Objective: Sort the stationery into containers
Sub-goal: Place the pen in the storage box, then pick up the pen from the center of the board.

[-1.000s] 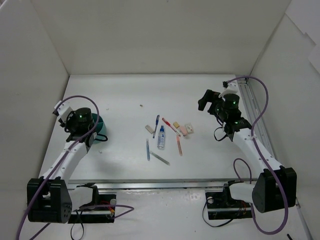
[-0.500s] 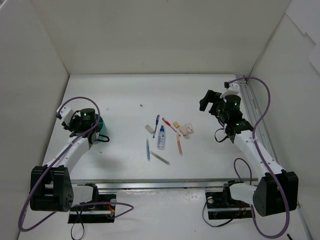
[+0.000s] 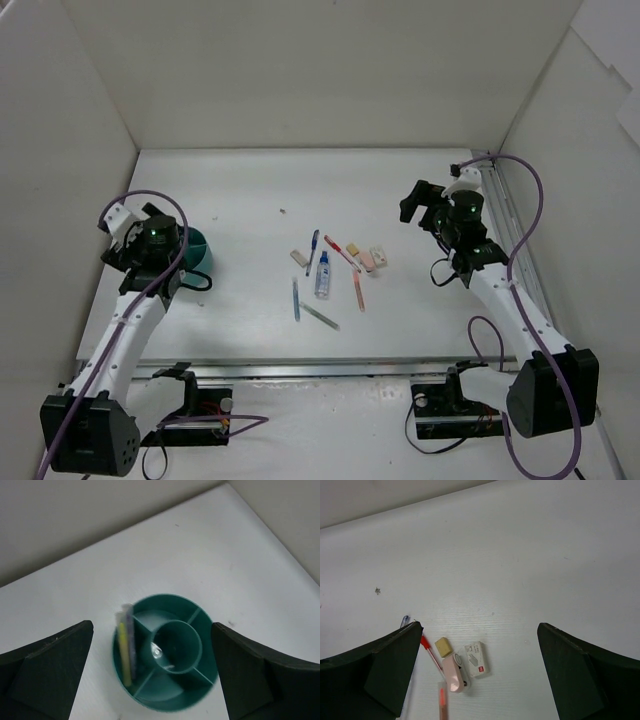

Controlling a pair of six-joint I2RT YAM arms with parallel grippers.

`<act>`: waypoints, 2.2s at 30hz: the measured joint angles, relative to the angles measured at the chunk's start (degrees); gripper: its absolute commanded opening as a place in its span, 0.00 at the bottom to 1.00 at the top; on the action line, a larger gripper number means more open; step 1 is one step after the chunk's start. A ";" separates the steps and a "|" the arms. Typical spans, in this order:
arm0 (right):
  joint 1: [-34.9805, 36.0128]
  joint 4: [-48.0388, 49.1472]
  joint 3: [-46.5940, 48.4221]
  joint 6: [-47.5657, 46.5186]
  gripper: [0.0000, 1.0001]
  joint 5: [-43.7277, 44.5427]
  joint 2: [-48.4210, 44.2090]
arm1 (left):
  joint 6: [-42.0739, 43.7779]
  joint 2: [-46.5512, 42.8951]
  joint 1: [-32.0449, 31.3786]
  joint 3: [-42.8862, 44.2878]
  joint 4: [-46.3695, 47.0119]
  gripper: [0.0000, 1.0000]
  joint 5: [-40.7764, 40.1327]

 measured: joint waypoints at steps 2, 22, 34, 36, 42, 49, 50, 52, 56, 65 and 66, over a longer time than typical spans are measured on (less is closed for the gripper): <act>0.00 -0.35 0.00 0.31 0.98 -0.13 -0.15 | 3.34 -0.74 -0.55 1.73 0.17 1.00 6.60; 0.00 -12.92 2.82 5.95 0.98 -4.02 8.13 | 9.40 24.09 -28.61 11.45 -3.89 1.00 32.09; 0.00 -13.29 1.51 6.45 0.98 -2.97 6.95 | 7.17 37.64 -30.91 12.79 -3.69 0.84 38.71; 0.00 -13.33 1.49 6.47 0.98 -2.95 6.95 | 6.91 39.36 -31.82 13.68 -3.96 0.75 38.25; 0.00 -13.35 1.31 6.99 0.98 -2.29 6.95 | 5.33 39.98 -33.68 14.45 -4.09 0.43 38.14; 0.00 -13.53 0.74 7.26 0.98 -1.20 6.88 | 2.95 40.44 -36.85 14.62 -6.03 0.20 35.52; 0.00 -13.53 0.70 7.26 0.98 -1.03 6.86 | 2.67 40.54 -37.22 14.75 -6.34 0.17 35.12; 0.00 -13.53 0.63 7.26 0.98 -0.83 6.80 | 2.21 40.85 -37.62 15.17 -7.10 0.07 34.29; 0.00 -13.51 0.57 7.26 0.98 -0.44 6.54 | 1.25 41.09 -37.42 15.80 -8.44 0.00 32.15; 0.00 -13.40 -0.22 6.91 0.98 -0.28 4.02 | 1.53 33.68 -31.01 14.93 -11.37 0.00 22.32; 0.00 -13.09 -0.44 6.80 0.98 -0.24 3.50 | 1.66 30.53 -30.42 14.16 -11.28 0.00 20.50</act>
